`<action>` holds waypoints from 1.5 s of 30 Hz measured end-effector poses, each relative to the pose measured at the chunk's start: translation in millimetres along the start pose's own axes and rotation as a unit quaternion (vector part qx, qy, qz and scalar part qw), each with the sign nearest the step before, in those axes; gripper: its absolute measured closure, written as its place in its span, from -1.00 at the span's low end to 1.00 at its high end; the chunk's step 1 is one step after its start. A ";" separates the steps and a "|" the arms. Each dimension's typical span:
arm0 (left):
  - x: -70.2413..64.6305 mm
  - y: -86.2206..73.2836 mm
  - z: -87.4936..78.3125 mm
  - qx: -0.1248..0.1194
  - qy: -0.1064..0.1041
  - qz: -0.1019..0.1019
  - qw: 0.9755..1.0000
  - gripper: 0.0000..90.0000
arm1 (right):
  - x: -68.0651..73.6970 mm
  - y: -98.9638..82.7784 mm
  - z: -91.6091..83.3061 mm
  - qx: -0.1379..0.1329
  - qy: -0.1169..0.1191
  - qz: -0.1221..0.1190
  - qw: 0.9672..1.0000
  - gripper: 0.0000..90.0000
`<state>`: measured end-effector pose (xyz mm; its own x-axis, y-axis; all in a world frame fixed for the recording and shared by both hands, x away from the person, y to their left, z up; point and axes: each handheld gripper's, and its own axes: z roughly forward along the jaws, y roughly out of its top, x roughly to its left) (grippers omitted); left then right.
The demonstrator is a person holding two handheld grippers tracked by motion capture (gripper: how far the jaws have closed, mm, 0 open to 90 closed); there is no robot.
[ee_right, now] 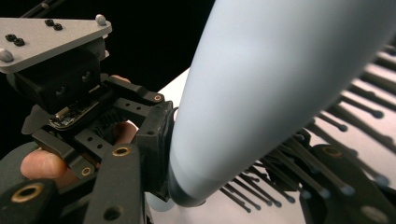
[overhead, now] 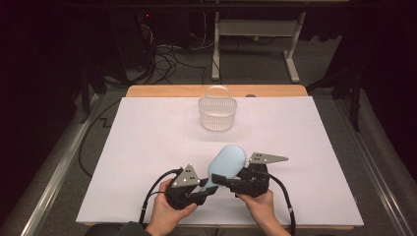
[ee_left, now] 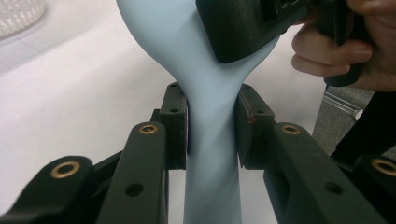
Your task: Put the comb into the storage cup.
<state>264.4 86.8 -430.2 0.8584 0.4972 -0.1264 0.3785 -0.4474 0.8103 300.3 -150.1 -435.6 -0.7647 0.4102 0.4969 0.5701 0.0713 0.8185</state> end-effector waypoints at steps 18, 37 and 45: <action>7.3 0.7 -5.8 -0.009 0.010 -0.017 1.000 0.00 | -2.7 8.6 -12.4 -0.011 -0.017 -0.001 1.000 0.24; 15.5 -2.8 -10.0 -0.016 0.030 -0.019 0.999 -0.21 | -4.6 13.9 -22.1 -0.014 -0.039 -0.011 0.999 0.24; 21.8 -8.5 -13.4 -0.022 0.042 -0.022 0.999 -0.39 | -4.8 15.3 -23.9 -0.013 -0.040 -0.014 0.999 0.23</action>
<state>275.2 111.3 -432.2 0.8084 0.5774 -0.1143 0.3970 -0.3916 0.8301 305.4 -172.7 -418.5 -0.7530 0.4792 0.4510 0.5407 0.0601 0.8390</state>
